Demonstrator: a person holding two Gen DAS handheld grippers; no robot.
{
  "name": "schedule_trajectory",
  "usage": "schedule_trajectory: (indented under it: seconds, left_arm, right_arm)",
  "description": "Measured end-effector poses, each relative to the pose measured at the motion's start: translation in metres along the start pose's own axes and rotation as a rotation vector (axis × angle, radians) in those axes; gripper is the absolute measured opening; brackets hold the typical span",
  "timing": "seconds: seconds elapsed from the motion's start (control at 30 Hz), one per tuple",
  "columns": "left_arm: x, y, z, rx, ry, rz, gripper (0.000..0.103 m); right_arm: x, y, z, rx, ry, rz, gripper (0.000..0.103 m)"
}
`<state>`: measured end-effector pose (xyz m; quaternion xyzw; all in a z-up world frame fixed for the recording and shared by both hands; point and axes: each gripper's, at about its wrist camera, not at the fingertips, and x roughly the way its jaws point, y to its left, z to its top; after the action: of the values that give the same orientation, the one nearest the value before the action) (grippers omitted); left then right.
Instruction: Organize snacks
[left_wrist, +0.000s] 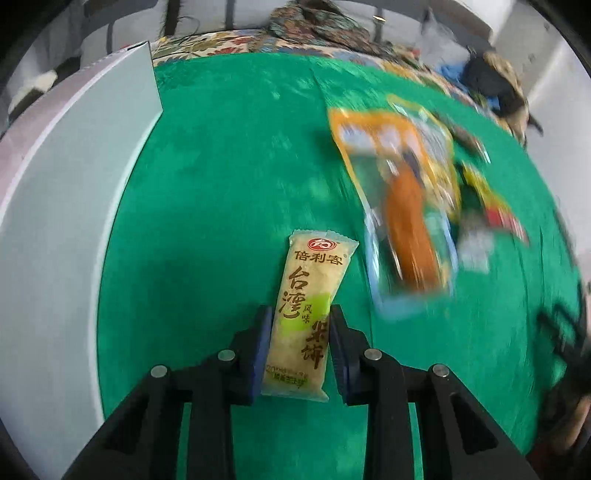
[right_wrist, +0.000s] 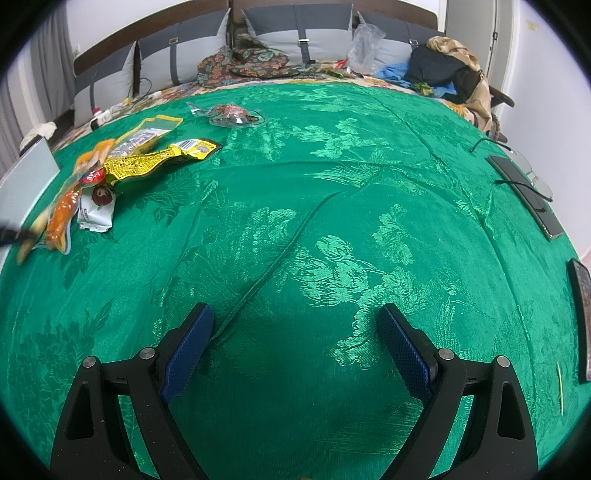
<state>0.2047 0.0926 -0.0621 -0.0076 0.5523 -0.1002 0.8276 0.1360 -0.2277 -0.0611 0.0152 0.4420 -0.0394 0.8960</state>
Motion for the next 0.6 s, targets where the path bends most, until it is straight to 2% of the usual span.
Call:
schedule_trajectory:
  seconds: [0.07, 0.13, 0.17, 0.3, 0.37, 0.43, 0.47, 0.6]
  left_arm:
    - [-0.002, -0.008, -0.012, 0.033, -0.01, 0.01, 0.039]
    - [0.0, -0.014, -0.016, 0.051, -0.021, -0.002, 0.082]
    - [0.002, -0.015, -0.017, 0.047, -0.029, 0.006, 0.085]
    - [0.01, -0.021, -0.012, 0.068, -0.073, 0.055, 0.085]
    - [0.012, -0.021, -0.012, 0.068, -0.099, 0.091, 0.082]
    - [0.009, -0.014, -0.015, 0.029, -0.131, 0.105, 0.072]
    - [0.008, -0.012, -0.016, 0.011, -0.141, 0.118, 0.071]
    - [0.005, -0.001, -0.026, -0.047, -0.178, 0.163, 0.074]
  right_arm:
    - [0.0, 0.0, 0.0, 0.0, 0.0, 0.0, 0.093]
    - [0.0, 0.0, 0.0, 0.0, 0.0, 0.0, 0.093]
    - [0.0, 0.0, 0.0, 0.0, 0.0, 0.0, 0.093]
    - [0.0, 0.0, 0.0, 0.0, 0.0, 0.0, 0.093]
    - [0.0, 0.0, 0.0, 0.0, 0.0, 0.0, 0.093]
    - [0.0, 0.0, 0.0, 0.0, 0.0, 0.0, 0.093]
    - [0.0, 0.0, 0.0, 0.0, 0.0, 0.0, 0.093]
    - [0.0, 0.0, 0.0, 0.0, 0.0, 0.0, 0.093]
